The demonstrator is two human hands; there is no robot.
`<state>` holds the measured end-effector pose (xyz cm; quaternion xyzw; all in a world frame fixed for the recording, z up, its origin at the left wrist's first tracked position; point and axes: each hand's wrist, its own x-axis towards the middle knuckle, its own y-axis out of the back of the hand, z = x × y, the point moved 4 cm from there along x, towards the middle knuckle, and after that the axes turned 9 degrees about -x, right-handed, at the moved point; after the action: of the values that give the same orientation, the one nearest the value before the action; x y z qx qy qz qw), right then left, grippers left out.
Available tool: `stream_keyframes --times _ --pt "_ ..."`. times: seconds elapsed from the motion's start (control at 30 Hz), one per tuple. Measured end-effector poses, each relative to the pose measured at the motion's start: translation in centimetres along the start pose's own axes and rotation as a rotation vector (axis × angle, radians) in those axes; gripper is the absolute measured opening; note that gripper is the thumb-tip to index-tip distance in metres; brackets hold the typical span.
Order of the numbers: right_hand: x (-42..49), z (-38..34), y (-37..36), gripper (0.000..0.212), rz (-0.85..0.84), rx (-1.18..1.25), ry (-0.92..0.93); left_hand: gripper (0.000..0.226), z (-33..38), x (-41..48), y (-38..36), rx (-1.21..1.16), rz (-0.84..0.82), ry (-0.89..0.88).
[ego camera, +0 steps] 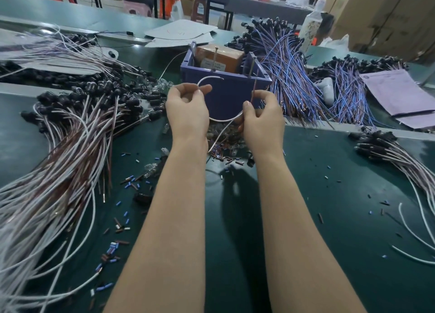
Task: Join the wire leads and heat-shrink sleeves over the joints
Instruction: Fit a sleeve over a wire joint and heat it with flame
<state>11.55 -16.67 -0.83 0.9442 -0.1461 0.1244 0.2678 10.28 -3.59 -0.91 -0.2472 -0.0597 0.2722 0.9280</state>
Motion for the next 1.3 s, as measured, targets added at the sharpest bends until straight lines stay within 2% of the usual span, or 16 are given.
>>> stream_keyframes --times 0.2,0.47,0.7,0.87,1.07,1.3 --pt "0.3 0.2 0.0 0.034 0.006 -0.022 -0.034 0.028 0.1 0.3 0.5 -0.01 0.033 -0.028" --pt "0.5 0.3 -0.1 0.037 0.007 -0.01 -0.018 0.028 0.2 0.0 0.3 -0.069 -0.018 -0.098" --pt "0.5 0.6 -0.1 0.05 -0.011 0.05 -0.041 0.025 -0.5 0.5 0.3 -0.03 -0.035 -0.045" --pt "0.8 0.8 -0.1 0.05 -0.002 0.087 -0.056 0.025 -0.6 0.6 0.4 -0.026 -0.027 -0.04" --pt "1.0 0.6 -0.5 0.047 -0.099 0.044 -0.008 0.025 -0.6 0.5 0.3 -0.039 -0.023 -0.046" --pt "1.3 1.0 -0.3 0.05 -0.068 0.078 -0.046 0.025 -0.6 0.4 0.3 -0.037 -0.024 -0.047"
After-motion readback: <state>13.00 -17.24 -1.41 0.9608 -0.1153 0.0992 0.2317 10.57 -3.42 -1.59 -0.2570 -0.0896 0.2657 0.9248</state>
